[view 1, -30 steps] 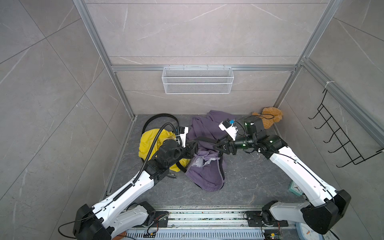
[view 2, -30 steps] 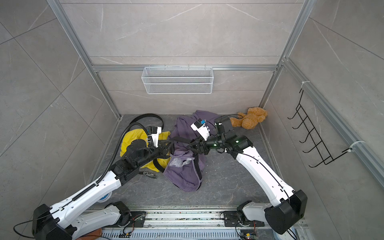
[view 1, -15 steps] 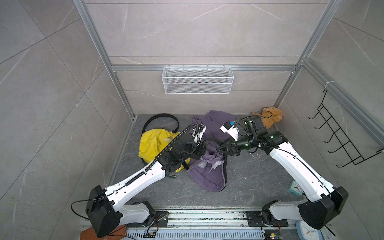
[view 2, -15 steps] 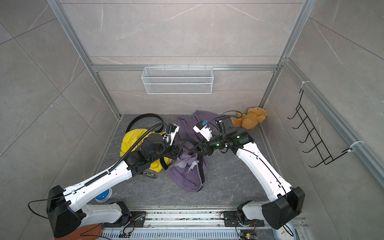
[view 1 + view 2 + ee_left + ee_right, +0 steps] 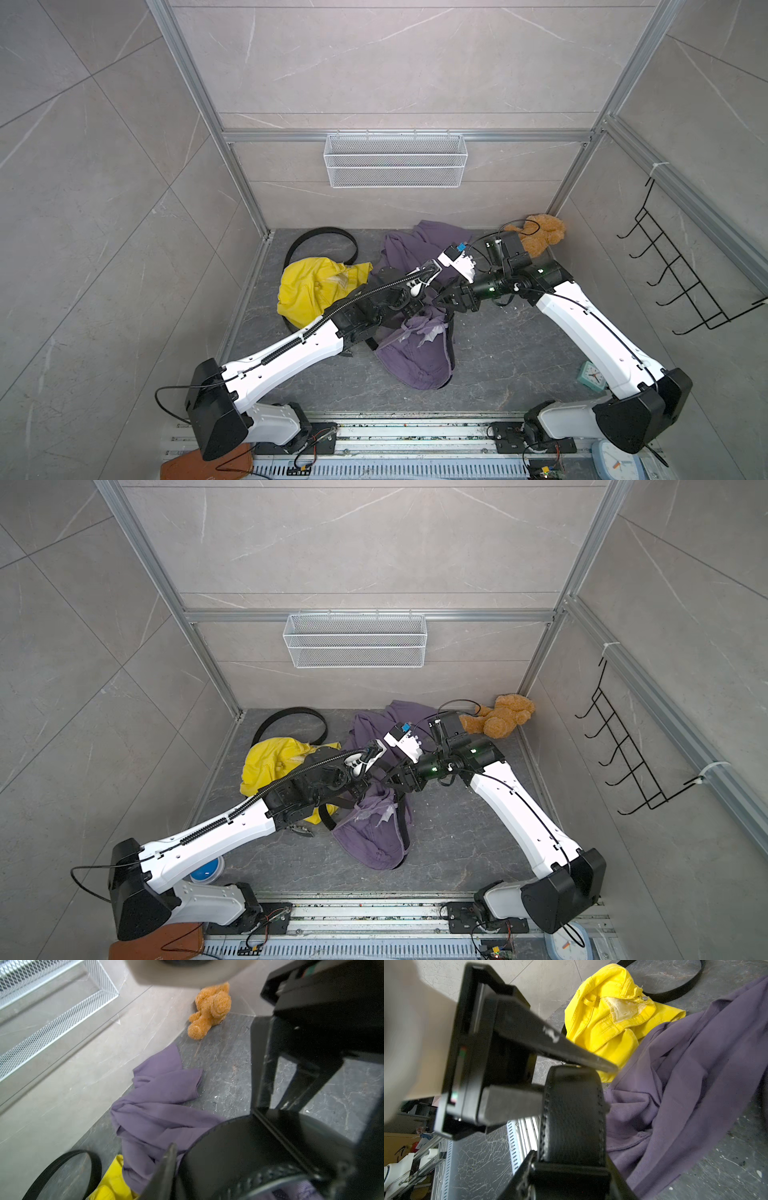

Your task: Remove the belt from the trousers

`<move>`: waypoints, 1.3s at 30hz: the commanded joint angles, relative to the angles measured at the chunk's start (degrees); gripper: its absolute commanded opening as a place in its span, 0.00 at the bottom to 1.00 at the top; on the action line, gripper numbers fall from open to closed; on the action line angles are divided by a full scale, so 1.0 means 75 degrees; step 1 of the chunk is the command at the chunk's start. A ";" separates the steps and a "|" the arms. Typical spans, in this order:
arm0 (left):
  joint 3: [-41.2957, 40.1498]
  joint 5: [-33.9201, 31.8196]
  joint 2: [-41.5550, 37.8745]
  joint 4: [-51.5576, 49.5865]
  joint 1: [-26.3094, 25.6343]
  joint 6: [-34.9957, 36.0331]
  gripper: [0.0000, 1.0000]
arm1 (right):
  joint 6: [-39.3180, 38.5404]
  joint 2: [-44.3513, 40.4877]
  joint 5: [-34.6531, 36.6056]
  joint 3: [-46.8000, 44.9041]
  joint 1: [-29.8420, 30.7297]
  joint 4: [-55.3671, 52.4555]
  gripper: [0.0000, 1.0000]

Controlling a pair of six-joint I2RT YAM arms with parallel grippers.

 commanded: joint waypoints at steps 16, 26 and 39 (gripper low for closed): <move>-0.0945 -0.2193 -0.1911 0.0124 0.2003 -0.2768 0.00 | 0.0253 -0.0175 0.0204 -0.0282 -0.0098 -0.0102 0.00; -0.0735 -0.0292 -0.1745 0.0232 0.1829 -0.2612 0.00 | 0.0293 -0.0011 0.0287 -0.0414 0.0066 -0.0174 0.00; -0.0322 0.0029 -0.1128 -0.0428 0.0758 -0.3172 0.00 | 0.0826 0.0009 0.0795 -0.0545 0.0443 0.1275 0.32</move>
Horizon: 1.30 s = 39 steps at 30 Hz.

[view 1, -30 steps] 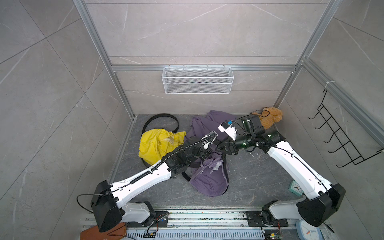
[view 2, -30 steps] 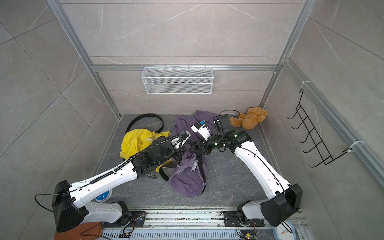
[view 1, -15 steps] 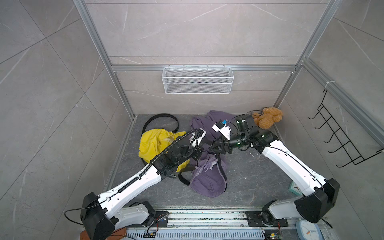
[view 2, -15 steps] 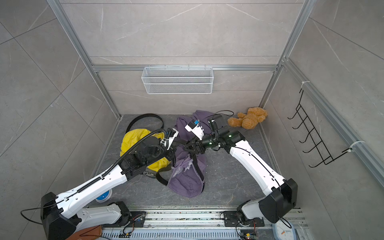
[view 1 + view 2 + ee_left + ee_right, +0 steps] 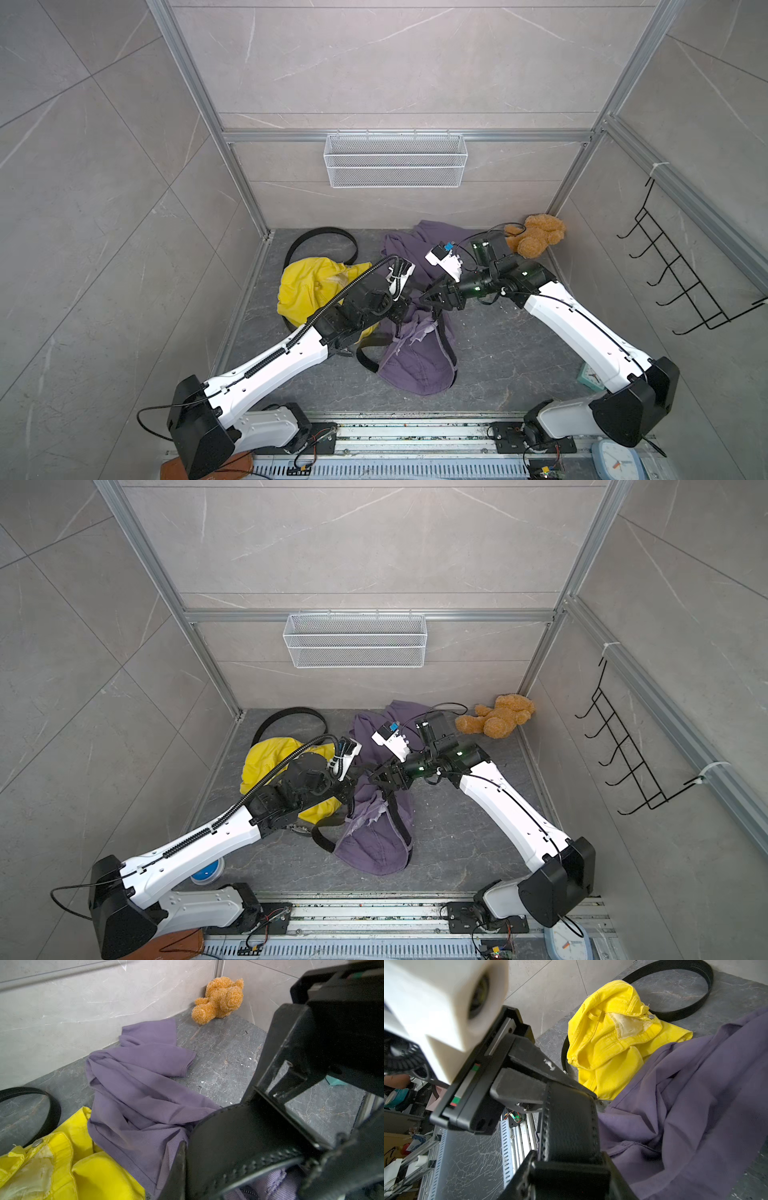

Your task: Remove the belt from the trousers

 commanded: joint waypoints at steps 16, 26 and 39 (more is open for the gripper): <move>0.0856 -0.0510 0.0070 -0.0206 -0.0085 -0.0593 0.00 | 0.0373 -0.0890 0.2092 -0.0871 0.1005 0.1371 0.90; 0.0736 -0.0577 -0.0173 -0.0145 -0.0156 -0.0560 0.00 | 0.0704 -0.0385 0.2309 -0.0648 0.0928 0.1816 0.89; 0.0666 -0.0729 -0.0259 -0.0094 -0.0180 -0.0591 0.00 | 0.0972 -0.0362 0.2138 -0.0839 0.0903 0.2078 0.73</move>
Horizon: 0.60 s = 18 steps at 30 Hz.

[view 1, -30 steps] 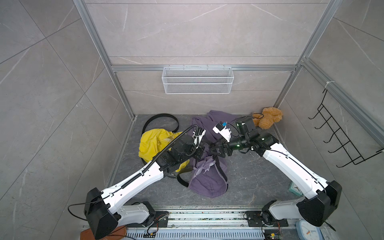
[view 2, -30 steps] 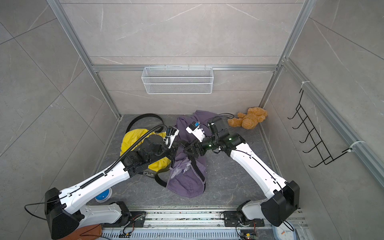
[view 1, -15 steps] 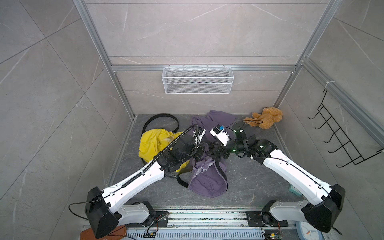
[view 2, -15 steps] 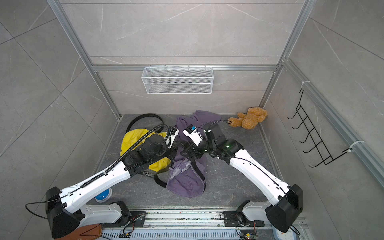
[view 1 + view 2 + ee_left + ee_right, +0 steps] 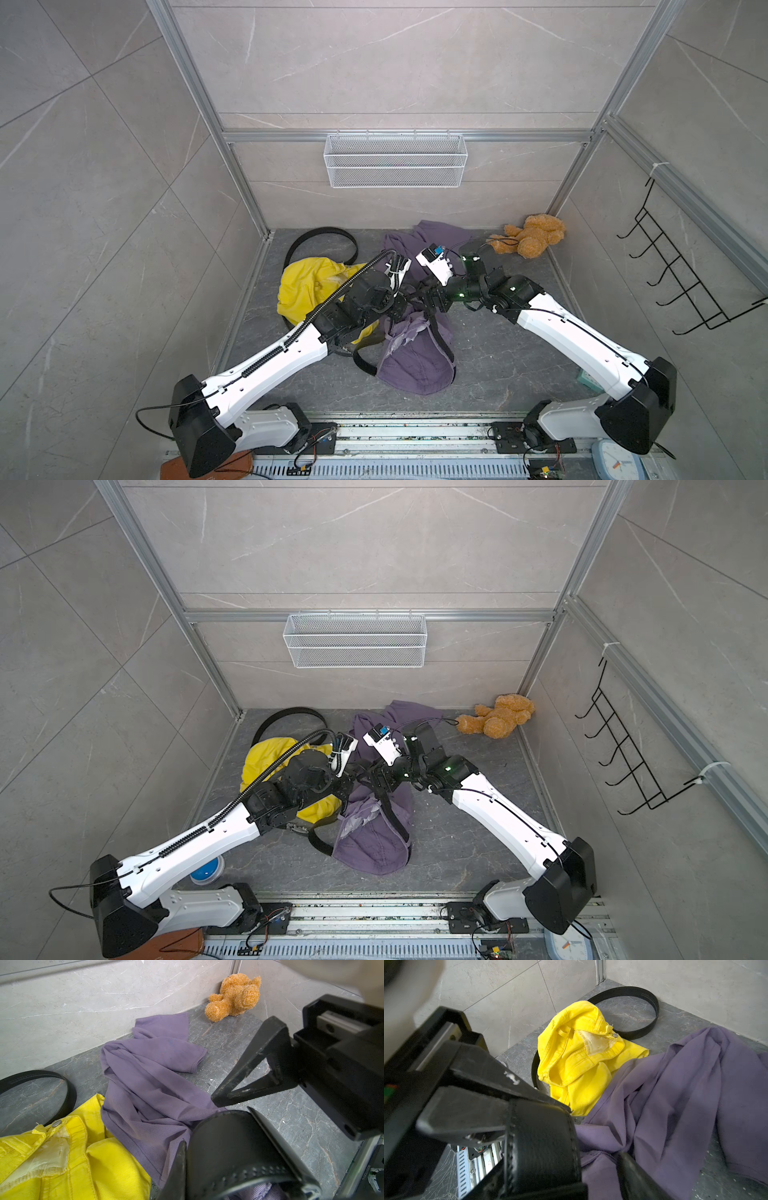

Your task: Remove the belt from the trousers

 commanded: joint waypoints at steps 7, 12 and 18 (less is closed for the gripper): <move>0.0199 -0.0257 -0.0411 0.0468 -0.0034 -0.0231 0.00 | 0.0115 -0.0075 -0.0274 -0.0044 -0.0142 0.0113 0.56; 0.0023 -0.0557 -0.0557 0.0392 -0.0037 -0.0212 0.00 | 0.0143 -0.0185 -0.0410 -0.0079 -0.0324 0.0011 0.42; -0.0182 -0.0987 -0.0827 0.0369 -0.0034 -0.0220 0.00 | 0.0110 -0.0326 -0.0579 -0.0199 -0.0622 -0.0198 0.26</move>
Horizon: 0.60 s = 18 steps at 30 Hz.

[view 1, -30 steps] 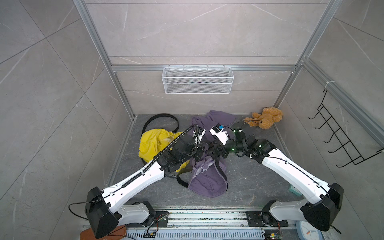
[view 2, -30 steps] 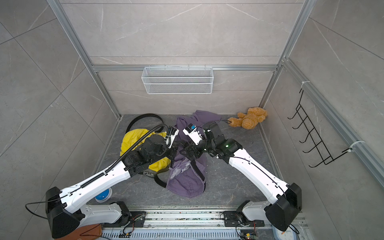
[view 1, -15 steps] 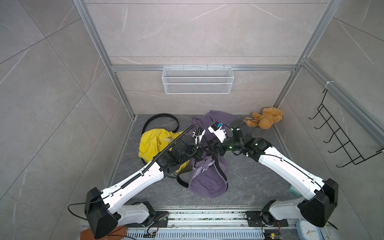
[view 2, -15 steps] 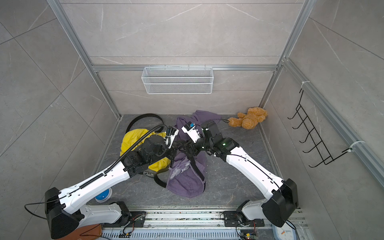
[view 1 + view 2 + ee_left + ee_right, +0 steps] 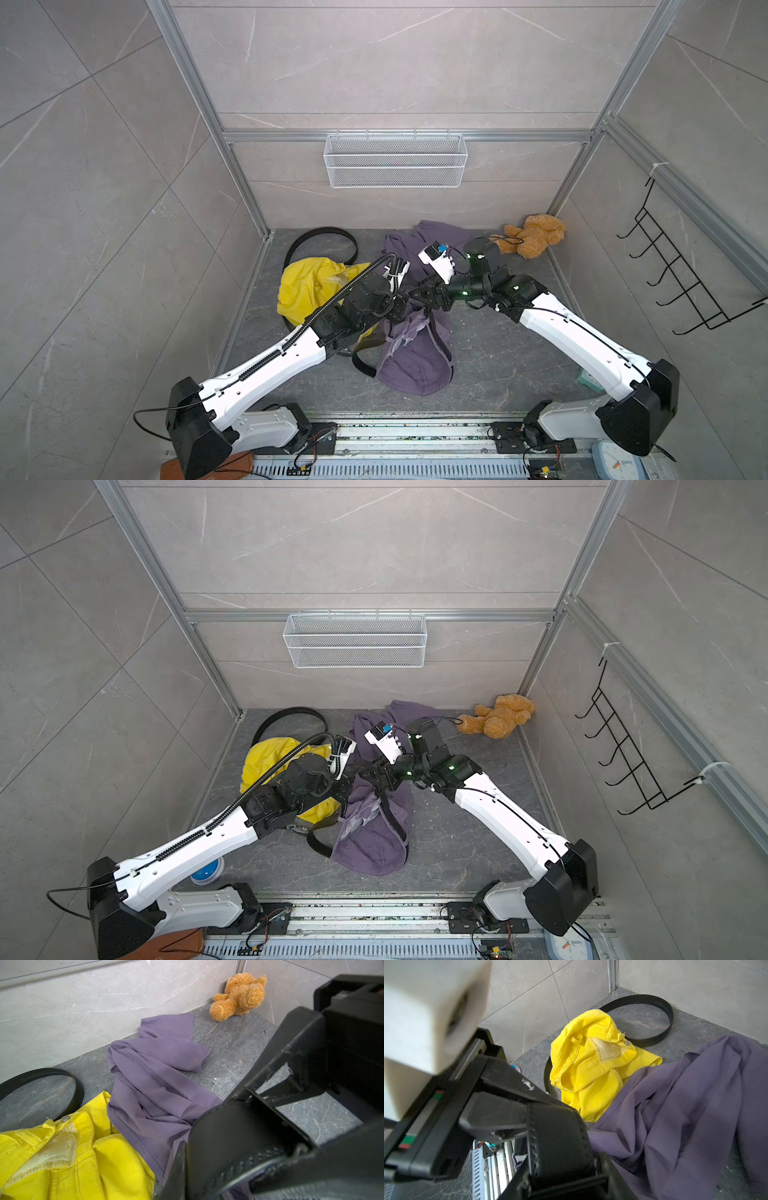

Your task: Remove the belt from the trousers

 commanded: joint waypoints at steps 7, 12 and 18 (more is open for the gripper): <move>-0.0190 -0.1405 -0.0920 0.0354 0.0189 -0.0355 0.00 | -0.0042 -0.0303 0.0116 -0.0205 -0.0481 -0.0487 0.21; -0.0339 -0.2348 -0.1244 0.0151 0.0431 -0.0598 0.00 | -0.0220 -0.0340 0.0113 -0.0234 -0.0550 -0.0876 0.19; -0.0584 -0.2546 -0.1763 -0.0003 0.1213 -0.1147 0.00 | -0.0310 -0.0375 0.0064 -0.0338 -0.0630 -0.1219 0.12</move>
